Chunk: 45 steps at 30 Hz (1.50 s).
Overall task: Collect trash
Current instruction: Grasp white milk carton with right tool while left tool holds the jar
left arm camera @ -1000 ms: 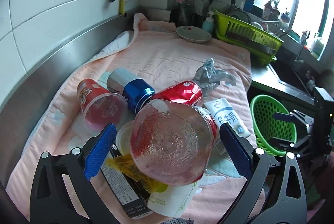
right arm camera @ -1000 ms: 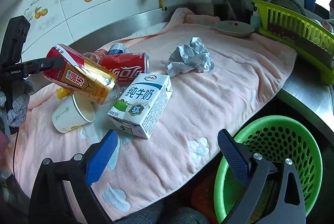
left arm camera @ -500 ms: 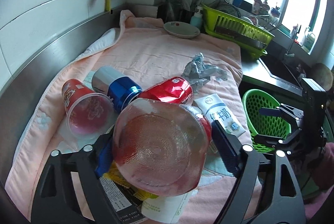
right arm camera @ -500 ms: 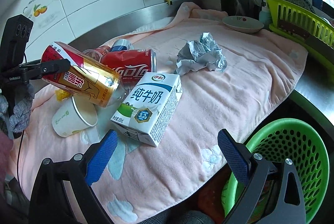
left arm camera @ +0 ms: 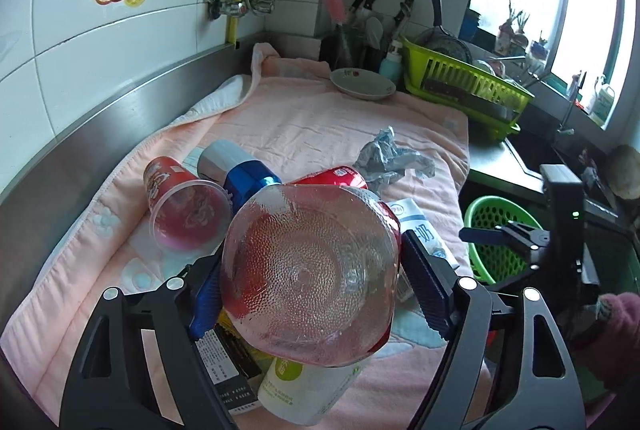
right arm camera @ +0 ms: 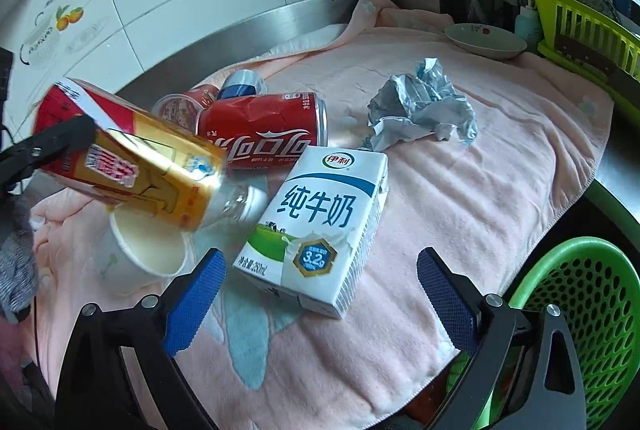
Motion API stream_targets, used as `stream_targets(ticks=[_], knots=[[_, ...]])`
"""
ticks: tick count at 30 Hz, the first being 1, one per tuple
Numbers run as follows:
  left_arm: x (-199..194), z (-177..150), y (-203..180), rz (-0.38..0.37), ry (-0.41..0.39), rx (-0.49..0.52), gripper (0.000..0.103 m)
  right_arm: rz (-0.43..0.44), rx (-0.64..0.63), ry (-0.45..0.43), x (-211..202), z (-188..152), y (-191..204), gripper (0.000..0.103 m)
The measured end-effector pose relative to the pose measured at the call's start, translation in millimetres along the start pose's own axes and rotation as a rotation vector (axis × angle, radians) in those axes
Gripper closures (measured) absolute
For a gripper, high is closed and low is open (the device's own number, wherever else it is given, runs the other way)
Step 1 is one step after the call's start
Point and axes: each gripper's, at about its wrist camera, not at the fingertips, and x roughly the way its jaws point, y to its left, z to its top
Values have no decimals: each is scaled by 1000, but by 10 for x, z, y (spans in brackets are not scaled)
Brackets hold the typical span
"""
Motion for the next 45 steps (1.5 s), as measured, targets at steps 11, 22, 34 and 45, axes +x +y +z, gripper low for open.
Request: stream_targets(ticks=[11,22,34,45], knots=[[-145,19,18,37,-37,-31,27,-78,30,33,284,141,75,10],[-198,28,-8,57,-52,-56,30,-51,67,99,493,136,53,24],[-258,31,-65,41,-73,-60,32,-58,61,115,420,87,86,30],[-352,49,-100,27,-93,-52,33,-69,86,129,434,82,91,31]])
